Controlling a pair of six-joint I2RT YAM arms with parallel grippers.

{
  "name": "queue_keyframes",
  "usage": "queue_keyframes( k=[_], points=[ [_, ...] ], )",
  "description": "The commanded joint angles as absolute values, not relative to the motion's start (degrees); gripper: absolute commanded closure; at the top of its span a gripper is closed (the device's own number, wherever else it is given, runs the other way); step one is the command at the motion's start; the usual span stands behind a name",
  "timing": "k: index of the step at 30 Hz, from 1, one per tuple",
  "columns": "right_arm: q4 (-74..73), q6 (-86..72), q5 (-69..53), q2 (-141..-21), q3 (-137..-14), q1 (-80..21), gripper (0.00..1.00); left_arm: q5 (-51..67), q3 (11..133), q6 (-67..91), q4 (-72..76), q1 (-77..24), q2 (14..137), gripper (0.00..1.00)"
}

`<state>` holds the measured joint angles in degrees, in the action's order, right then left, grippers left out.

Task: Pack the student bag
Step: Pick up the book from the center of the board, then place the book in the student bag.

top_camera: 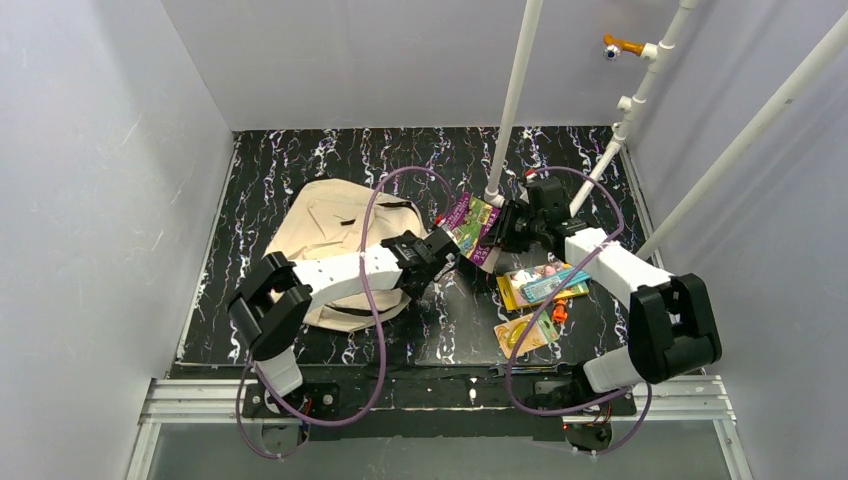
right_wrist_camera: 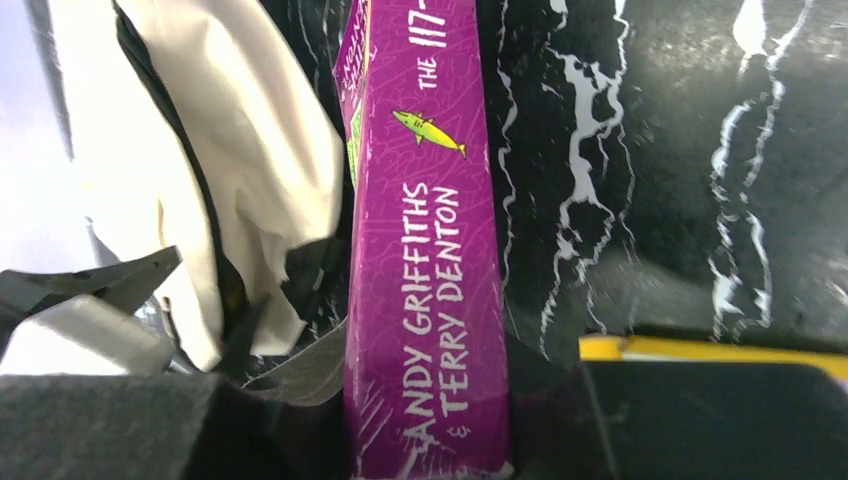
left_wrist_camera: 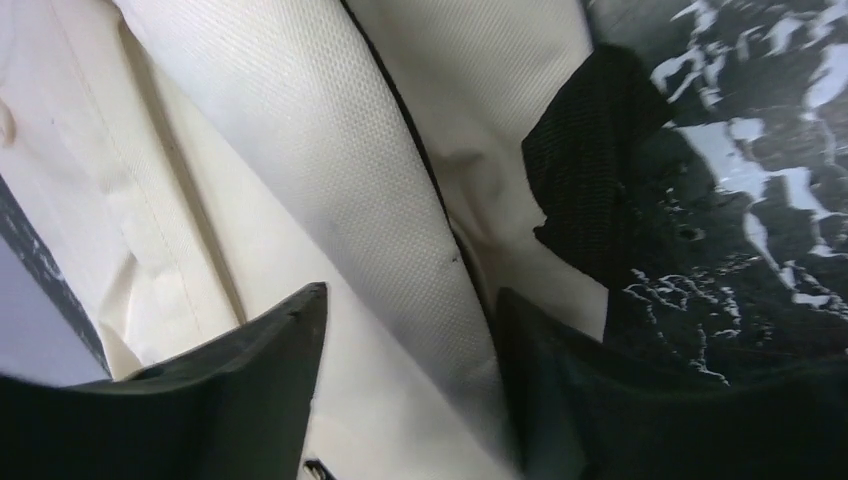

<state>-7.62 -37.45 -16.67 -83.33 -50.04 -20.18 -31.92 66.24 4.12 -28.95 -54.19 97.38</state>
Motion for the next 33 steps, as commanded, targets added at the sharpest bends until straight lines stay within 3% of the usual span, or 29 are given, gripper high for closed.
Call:
queue_keyframes(
  k=[1,4,11,14,18,21,22,24,26,28,29,33],
  points=[
    [-22.7,-28.7,-8.5,-78.0,-57.0,-22.6,0.99,-40.2,69.2,5.5,-36.8,-53.5,95.0,0.51],
    [-28.1,-26.2,-5.2,-76.3,-60.8,-24.0,0.99,-42.8,69.3,6.0,-38.7,-53.3,88.0,0.7],
    [-37.5,-18.2,-6.7,-79.0,-74.1,-33.5,0.99,-31.3,66.7,3.3,-36.9,-45.2,70.2,0.73],
    [-39.0,-18.9,-11.8,-79.2,-78.1,-35.5,0.99,-28.4,66.1,2.2,-36.4,-40.7,66.7,0.99],
    [-26.8,-28.7,-34.5,-78.5,-74.3,-36.0,0.99,-28.2,66.9,1.1,-35.8,-39.2,64.3,1.0],
    [-28.2,-30.2,-33.1,-77.6,-74.0,-36.0,0.99,-22.8,68.7,2.3,-36.9,-39.2,63.9,1.0],
    [-32.4,-27.1,-26.7,-77.2,-76.0,-35.9,0.99,-18.5,68.6,3.7,-37.1,-39.2,64.0,0.93],
    [-39.0,-22.5,-12.7,-76.6,-79.5,-35.9,0.99,-11.3,65.8,7.1,-34.9,-39.2,64.6,0.62],
    [-42.1,-20.5,-2.9,-76.3,-80.0,-35.8,0.99,-9.0,62.6,11.6,-32.2,-39.2,65.8,0.42],
    [-43.3,-20.0,1.4,-76.5,-78.8,-35.8,0.99,-7.8,59.1,14.9,-28.2,-39.2,67.4,0.06],
    [-42.9,-20.1,1.2,-76.3,-77.7,-35.7,0.99,-6.4,57.9,16.2,-26.5,-39.2,68.7,0.02],
    [-42.1,-20.7,2.3,-75.8,-74.8,-35.7,0.99,-5.6,57.8,19.1,-23.6,-41.5,76.5,0.03]
  ],
)
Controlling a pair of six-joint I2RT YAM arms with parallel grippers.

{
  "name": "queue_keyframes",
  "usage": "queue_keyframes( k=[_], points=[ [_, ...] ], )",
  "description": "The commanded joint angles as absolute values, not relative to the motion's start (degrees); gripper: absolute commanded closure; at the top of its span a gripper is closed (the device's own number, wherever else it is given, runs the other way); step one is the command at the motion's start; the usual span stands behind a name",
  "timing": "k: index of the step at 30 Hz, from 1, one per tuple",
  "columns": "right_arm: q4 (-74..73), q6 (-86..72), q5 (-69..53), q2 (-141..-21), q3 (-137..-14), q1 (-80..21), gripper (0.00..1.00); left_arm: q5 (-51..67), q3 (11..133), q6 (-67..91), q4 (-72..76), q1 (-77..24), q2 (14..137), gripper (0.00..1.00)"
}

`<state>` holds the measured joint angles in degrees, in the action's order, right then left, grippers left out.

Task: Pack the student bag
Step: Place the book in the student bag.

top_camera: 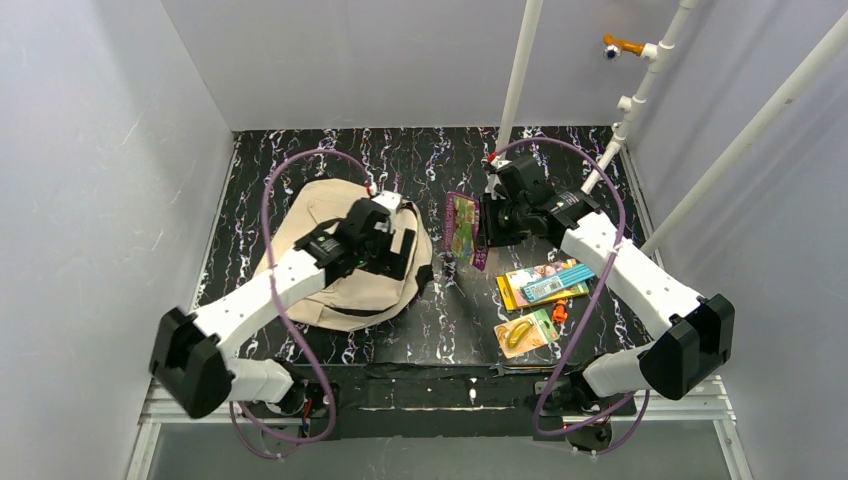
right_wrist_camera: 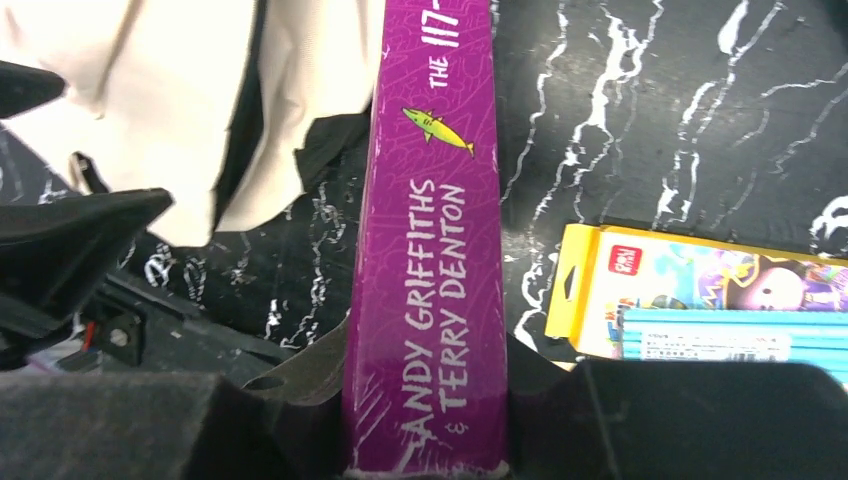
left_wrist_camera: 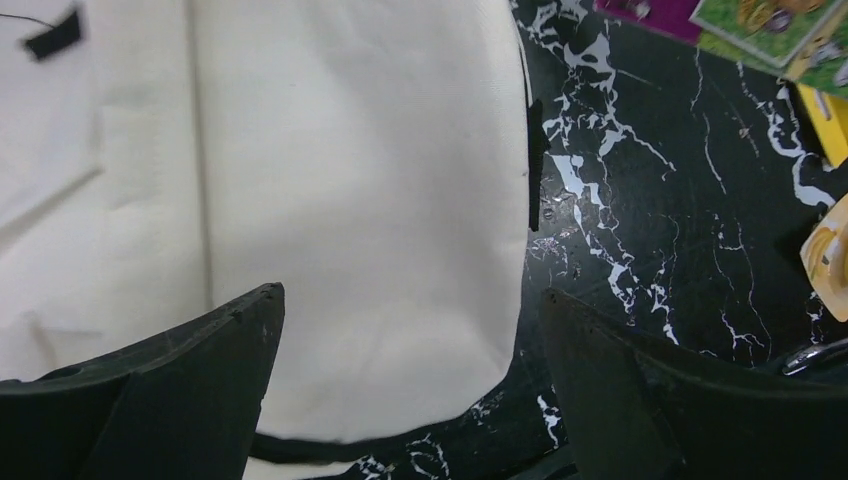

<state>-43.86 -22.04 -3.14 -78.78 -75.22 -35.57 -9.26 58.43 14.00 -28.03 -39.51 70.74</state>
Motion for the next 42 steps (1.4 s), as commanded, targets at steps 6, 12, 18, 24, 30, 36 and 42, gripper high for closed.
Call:
queue_keyframes(
  k=[6,12,18,24,30,36,42],
  points=[
    [-40.2,-21.1,0.5,-75.2,-72.1,-35.6,0.99,-23.2,63.8,16.0,-27.6,-48.4,92.0,0.3],
    [-41.5,-17.9,-2.2,-75.4,-72.7,-35.6,0.99,-36.1,66.9,16.6,-35.1,-48.4,89.9,0.77],
    [-39.5,-14.4,-13.2,-77.5,-72.4,-35.6,0.99,-42.7,65.1,8.8,-33.3,-47.9,79.5,1.0],
    [-30.4,-19.6,-31.4,-77.0,-68.6,-35.7,0.99,-39.8,66.2,4.6,-31.8,-47.7,70.7,1.0],
    [-34.8,-17.1,-25.2,-77.2,-69.4,-35.7,0.99,-23.7,66.4,1.4,-31.1,-47.3,69.6,1.0],
    [-47.2,-8.2,-9.1,-78.5,-74.9,-35.7,0.99,4.6,64.5,3.4,-33.5,-39.5,70.3,1.0],
    [-49.3,-6.3,-4.7,-77.3,-75.4,-35.7,0.99,18.1,63.1,6.3,-34.0,-32.5,72.8,0.97]
  ],
)
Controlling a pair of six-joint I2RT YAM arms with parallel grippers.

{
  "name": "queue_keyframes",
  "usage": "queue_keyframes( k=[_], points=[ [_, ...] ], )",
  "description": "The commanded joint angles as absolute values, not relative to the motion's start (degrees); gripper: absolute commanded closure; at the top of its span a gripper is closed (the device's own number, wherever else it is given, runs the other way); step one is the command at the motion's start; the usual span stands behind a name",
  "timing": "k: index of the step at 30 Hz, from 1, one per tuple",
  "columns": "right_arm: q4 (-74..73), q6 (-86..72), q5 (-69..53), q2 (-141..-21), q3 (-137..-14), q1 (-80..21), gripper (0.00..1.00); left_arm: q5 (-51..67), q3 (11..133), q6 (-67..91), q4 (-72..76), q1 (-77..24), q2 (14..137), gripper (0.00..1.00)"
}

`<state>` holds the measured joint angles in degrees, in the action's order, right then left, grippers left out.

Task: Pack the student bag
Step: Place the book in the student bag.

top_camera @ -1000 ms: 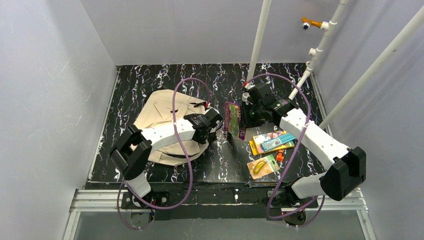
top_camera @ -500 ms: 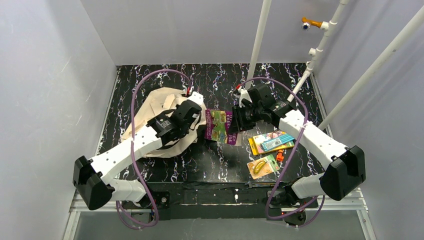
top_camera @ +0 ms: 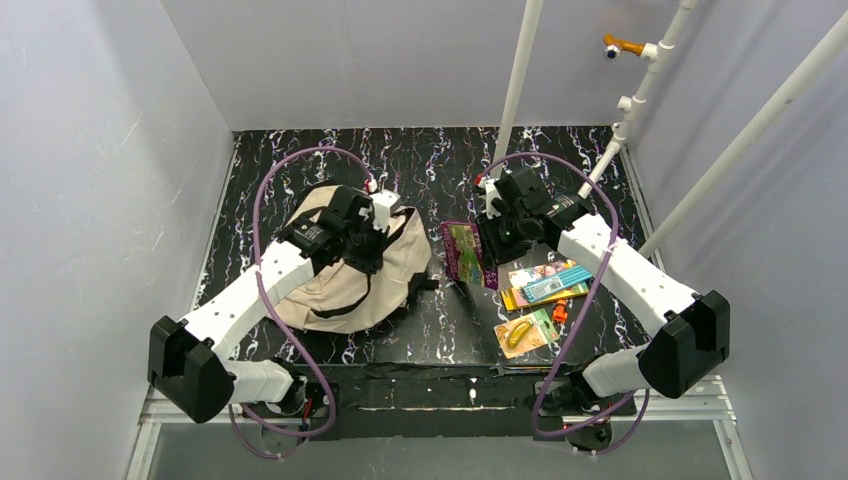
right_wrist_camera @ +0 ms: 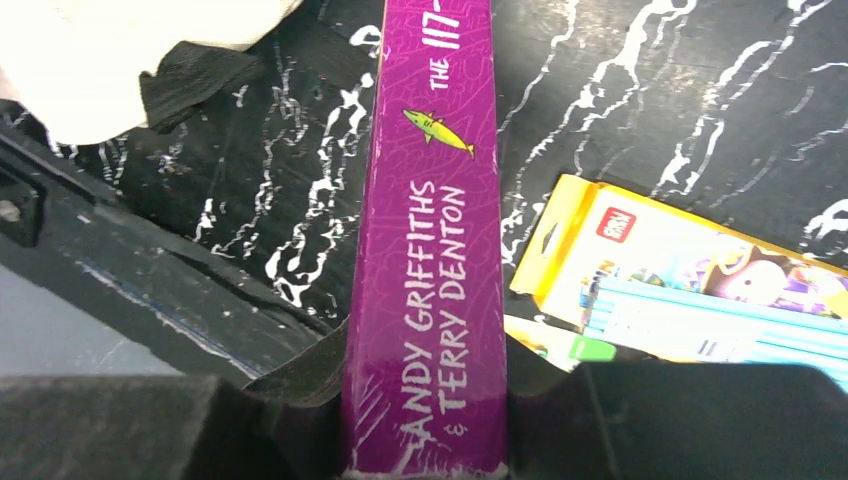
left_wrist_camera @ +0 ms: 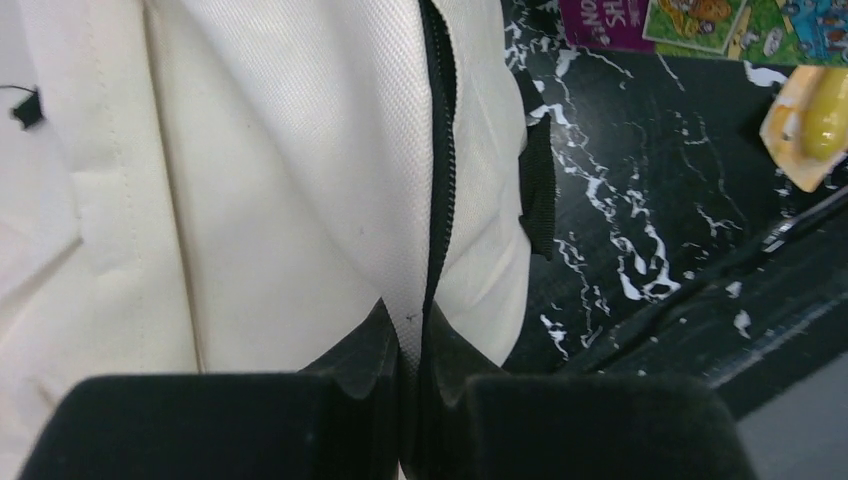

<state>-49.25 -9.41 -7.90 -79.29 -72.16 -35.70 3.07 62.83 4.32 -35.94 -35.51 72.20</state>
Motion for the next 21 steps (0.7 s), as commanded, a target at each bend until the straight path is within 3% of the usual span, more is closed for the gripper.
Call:
queue_keyframes(
  k=[1,4,8,9,11,13,16,20,21],
  points=[
    [-49.2,-6.4,-5.5,-77.3,-75.3,-35.7,0.99,18.9,63.4,6.4,-34.5,-31.8,73.8,0.94],
    [-48.6,-7.1,-7.5,-77.3,-74.9,-35.7,0.99,19.3,63.7,6.7,-35.3,-30.2,75.2,0.83],
    [-47.3,-7.9,-10.7,-77.1,-74.3,-35.7,0.99,20.0,63.8,6.2,-35.9,-29.3,77.4,0.76],
    [-47.3,-7.9,-10.9,-77.1,-74.3,-35.7,0.99,19.8,63.7,6.0,-35.9,-29.3,77.9,0.78],
    [-47.6,-7.7,-11.4,-77.0,-74.9,-35.7,0.99,16.3,63.5,6.4,-35.5,-29.3,78.0,1.0],
    [-45.9,-11.5,-16.3,-75.1,-76.1,-35.7,0.99,7.4,64.1,5.4,-33.9,-29.4,72.3,1.0],
    [-24.7,-30.9,-40.8,-72.9,-63.6,-35.6,0.99,3.0,63.3,2.0,-26.9,-29.5,60.5,1.0],
    [-20.8,-34.8,-42.1,-73.1,-65.3,-35.6,0.99,3.0,65.1,-2.8,-29.3,-29.7,58.3,1.0],
    [-9.7,-43.0,-46.9,-74.4,-60.3,-35.8,0.99,3.6,65.8,-5.0,-29.8,-29.7,57.9,1.0]
  ],
)
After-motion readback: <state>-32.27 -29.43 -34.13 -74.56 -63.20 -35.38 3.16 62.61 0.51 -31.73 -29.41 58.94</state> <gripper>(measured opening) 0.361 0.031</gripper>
